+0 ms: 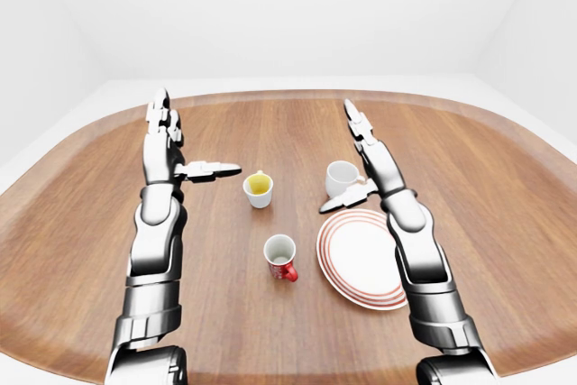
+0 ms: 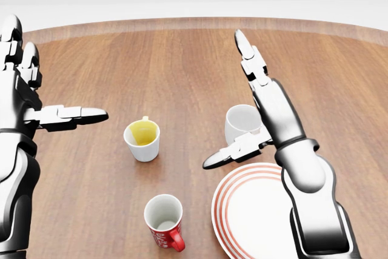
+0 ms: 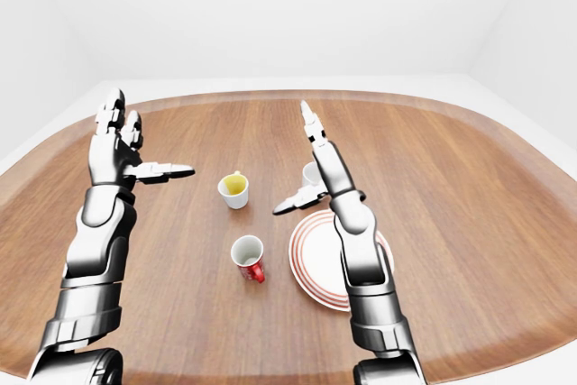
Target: Pick up the red mug and put it on the plate
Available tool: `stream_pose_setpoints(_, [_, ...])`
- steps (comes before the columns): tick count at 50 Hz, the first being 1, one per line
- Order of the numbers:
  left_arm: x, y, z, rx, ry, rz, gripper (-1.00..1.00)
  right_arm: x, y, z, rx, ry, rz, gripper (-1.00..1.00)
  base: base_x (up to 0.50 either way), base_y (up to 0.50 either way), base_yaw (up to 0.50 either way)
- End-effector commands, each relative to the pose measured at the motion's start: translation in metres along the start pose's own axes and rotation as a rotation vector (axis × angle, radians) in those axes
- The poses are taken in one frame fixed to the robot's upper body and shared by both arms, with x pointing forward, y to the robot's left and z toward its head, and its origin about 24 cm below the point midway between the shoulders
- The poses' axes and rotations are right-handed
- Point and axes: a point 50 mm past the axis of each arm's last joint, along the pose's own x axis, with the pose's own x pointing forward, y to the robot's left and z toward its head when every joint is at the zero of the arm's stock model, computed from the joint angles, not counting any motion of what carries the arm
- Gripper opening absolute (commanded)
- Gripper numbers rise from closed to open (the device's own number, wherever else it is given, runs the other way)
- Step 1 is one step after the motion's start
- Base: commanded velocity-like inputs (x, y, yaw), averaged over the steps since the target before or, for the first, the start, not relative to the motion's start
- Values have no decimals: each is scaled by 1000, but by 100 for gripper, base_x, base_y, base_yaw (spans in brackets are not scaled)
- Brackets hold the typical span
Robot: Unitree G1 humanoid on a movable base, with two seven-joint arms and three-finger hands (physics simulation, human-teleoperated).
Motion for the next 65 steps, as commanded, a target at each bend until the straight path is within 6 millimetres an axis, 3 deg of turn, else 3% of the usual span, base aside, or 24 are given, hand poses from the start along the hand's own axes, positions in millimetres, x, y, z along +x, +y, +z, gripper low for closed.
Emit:
stream_pose_setpoints(1, [0, 1, 2, 0, -9, 1, 100, 9, 16, -4, -95, 41, 106, 100, 0, 0, 0])
stream_pose_setpoints(16, [1, 0, 4, 0, -17, -2, 100, 25, 61, -47, -142, 256, 243, 100, 0, 0, 0])
stream_pose_setpoints(23, [1, 1, 4, 1, -14, 0, 100, 28, 68, -43, -161, 251, 267, 100, 0, 0, 0])
stream_pose_setpoints(59, [1, -3, 0, 8, -1, -11, 100, 20, 112, -91, -204, 494, 383, 100, 0, 0, 0])
stream_pose_setpoints(65, [1, -3, 0, 8, 0, -11, 100, 21, 118, -91, -206, 504, 398, 100, 0, 0, 0])
